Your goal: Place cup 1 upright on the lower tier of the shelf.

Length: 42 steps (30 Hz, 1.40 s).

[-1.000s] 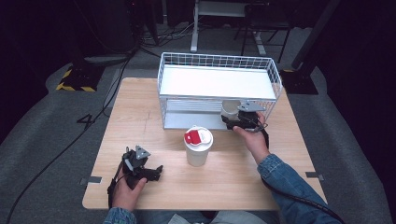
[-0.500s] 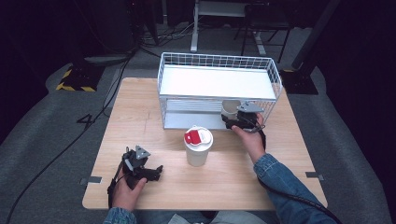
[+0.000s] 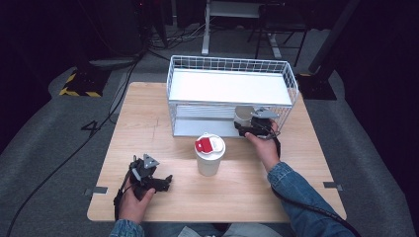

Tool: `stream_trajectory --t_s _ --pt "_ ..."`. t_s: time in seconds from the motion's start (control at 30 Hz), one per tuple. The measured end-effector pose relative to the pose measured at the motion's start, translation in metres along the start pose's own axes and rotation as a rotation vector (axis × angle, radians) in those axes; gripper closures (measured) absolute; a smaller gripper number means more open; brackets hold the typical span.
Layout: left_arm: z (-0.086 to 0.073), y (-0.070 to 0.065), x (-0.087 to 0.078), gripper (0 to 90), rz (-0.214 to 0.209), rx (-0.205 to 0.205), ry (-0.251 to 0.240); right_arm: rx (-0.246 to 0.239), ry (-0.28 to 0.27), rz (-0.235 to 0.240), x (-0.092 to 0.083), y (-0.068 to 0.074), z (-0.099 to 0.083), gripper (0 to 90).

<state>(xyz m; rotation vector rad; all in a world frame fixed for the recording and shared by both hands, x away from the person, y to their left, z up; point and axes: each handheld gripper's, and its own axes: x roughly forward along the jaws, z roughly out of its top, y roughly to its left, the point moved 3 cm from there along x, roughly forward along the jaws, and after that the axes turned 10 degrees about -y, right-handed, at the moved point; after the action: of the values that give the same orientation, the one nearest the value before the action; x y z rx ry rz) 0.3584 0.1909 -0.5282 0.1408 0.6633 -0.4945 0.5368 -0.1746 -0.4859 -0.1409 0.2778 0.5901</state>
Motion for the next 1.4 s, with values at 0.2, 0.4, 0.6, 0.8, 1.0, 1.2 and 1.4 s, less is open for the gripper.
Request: stream_trajectory --t_s 0.2,0.4,0.6,0.8,1.0,1.2,1.4 --pt "0.000 0.000 0.000 0.1 0.000 0.000 0.000 -0.005 -0.005 0.000 0.001 0.000 0.001 10.7" --pt "0.000 0.000 0.000 0.1 0.000 0.000 0.000 -0.004 -0.009 0.013 0.002 -0.001 0.001 3.2" --pt "0.000 0.000 0.000 0.1 0.000 0.000 0.000 0.002 -0.031 0.010 -0.002 -0.002 0.001 2.4" --pt "0.000 0.000 0.000 0.1 0.000 0.000 -0.001 -0.005 -0.033 0.007 -0.010 -0.003 0.005 0.7" --pt "0.001 0.000 0.001 0.1 0.002 -0.001 -0.002 0.000 -0.033 0.020 -0.023 -0.002 0.008 0.6" --pt "0.001 0.000 0.002 0.1 0.001 -0.001 -0.004 0.001 -0.045 0.059 -0.041 0.002 0.013 0.9" --pt "0.001 0.000 0.002 0.1 0.003 -0.002 -0.002 -0.004 -0.060 0.102 -0.064 0.006 0.021 1.3"
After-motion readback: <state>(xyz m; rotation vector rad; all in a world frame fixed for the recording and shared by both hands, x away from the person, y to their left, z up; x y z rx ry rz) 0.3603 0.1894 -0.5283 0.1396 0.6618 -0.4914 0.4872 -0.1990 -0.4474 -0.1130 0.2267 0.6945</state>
